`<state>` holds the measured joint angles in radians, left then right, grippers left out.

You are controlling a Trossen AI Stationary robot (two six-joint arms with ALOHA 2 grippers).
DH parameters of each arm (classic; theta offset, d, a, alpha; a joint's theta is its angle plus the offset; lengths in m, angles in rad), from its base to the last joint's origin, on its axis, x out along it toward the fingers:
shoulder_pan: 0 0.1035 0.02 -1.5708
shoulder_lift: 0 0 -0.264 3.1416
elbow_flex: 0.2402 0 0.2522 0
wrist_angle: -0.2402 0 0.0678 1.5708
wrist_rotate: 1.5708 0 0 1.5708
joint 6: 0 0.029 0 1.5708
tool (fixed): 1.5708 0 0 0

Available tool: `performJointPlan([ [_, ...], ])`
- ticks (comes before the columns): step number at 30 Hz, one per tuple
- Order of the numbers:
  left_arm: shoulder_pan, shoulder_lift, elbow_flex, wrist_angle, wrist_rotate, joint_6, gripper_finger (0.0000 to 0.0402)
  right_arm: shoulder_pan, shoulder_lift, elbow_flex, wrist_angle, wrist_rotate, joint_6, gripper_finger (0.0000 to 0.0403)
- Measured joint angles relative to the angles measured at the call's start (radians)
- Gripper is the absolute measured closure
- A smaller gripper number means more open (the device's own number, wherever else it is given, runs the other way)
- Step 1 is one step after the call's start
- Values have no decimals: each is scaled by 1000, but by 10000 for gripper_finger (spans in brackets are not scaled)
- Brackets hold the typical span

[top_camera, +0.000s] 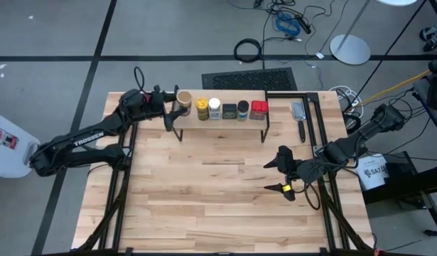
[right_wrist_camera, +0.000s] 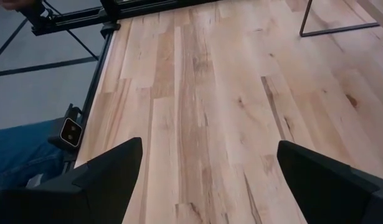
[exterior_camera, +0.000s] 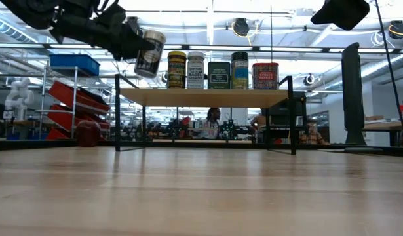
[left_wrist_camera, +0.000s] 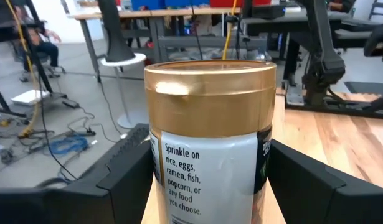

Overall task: Shelf spices
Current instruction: Put the brown seasoning bottle on the shelf

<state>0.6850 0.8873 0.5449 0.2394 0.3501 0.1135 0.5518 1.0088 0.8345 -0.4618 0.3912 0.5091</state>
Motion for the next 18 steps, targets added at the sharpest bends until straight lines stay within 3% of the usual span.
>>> performJointPlan([
  [9, 4, 95, 0, 46, 20, 0, 118, 0, 0, 0, 17, 0, -23, 42],
  [18, 12, 107, 0, 34, 20, 6, 118, 0, 0, 0, 17, 0, -35, 42],
])
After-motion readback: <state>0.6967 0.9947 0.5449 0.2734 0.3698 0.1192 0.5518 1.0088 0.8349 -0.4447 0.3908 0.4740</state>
